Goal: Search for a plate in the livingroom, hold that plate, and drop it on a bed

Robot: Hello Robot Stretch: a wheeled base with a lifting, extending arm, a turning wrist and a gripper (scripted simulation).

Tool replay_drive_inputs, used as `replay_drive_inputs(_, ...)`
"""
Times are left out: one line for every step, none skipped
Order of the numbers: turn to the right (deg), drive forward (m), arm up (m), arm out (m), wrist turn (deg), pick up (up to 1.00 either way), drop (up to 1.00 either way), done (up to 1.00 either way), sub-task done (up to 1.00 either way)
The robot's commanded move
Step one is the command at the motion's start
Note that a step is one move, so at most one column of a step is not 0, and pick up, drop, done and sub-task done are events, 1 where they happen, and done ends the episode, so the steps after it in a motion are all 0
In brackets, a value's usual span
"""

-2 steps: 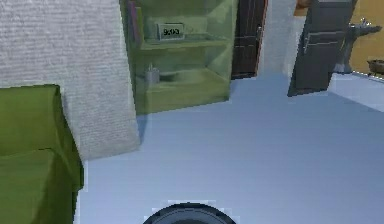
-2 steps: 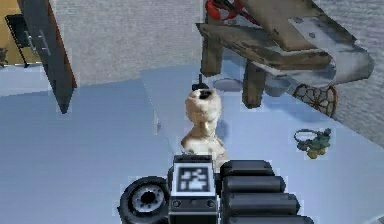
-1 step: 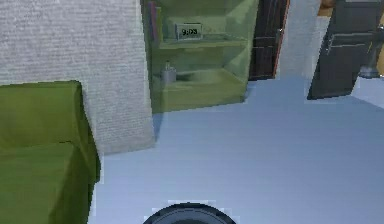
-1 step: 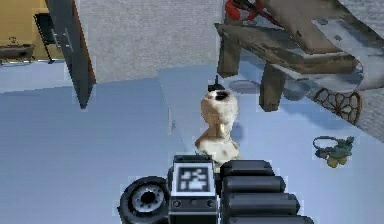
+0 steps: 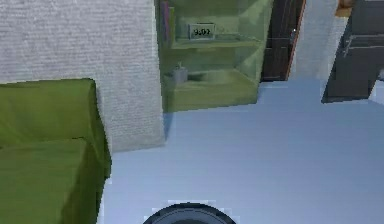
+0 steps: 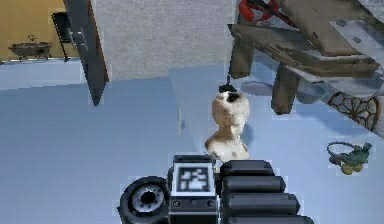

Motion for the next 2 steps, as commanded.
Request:
replay_drive_inputs(0.0, 0.25, 0.00, 0.00, 0.0, 0.00, 0.00, 0.00, 0.00)
replay_drive_inputs(45.0, 0.00, 0.00, 0.00, 0.0, 0.00, 0.00, 0.00, 0.00)
